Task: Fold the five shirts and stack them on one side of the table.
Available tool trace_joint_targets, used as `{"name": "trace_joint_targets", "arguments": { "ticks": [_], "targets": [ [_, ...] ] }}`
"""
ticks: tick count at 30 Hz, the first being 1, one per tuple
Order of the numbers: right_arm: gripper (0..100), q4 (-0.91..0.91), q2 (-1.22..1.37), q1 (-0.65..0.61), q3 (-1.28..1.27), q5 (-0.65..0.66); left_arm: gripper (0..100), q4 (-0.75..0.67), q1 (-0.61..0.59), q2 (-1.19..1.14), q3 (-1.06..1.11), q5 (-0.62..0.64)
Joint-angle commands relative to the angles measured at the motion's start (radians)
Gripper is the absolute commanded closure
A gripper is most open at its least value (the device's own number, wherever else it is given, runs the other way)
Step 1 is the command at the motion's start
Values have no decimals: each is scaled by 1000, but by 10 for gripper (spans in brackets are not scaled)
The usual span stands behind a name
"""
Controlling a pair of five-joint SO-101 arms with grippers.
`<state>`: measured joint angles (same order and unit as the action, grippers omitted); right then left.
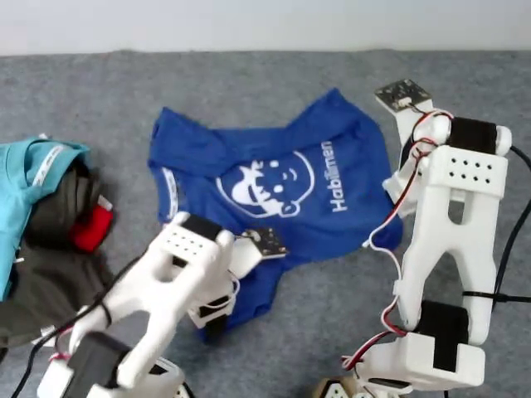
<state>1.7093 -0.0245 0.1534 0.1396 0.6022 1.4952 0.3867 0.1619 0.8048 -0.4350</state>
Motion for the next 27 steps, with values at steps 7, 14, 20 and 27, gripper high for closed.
{"name": "trace_joint_targets", "arguments": {
  "ticks": [7, 14, 20, 27],
  "targets": [
    [805, 10, -48, 8, 49, -8, 802, -133, 3, -166, -8, 2],
    [805, 10, -48, 8, 49, -6, 805, -207, 5, -262, -8, 63],
    [805, 10, -50, 8, 49, -2, 957, -247, 54, -307, -36, 114],
    [805, 7, -50, 10, 49, 0, 986, -239, 97, -173, -31, 107]
  ]
}}
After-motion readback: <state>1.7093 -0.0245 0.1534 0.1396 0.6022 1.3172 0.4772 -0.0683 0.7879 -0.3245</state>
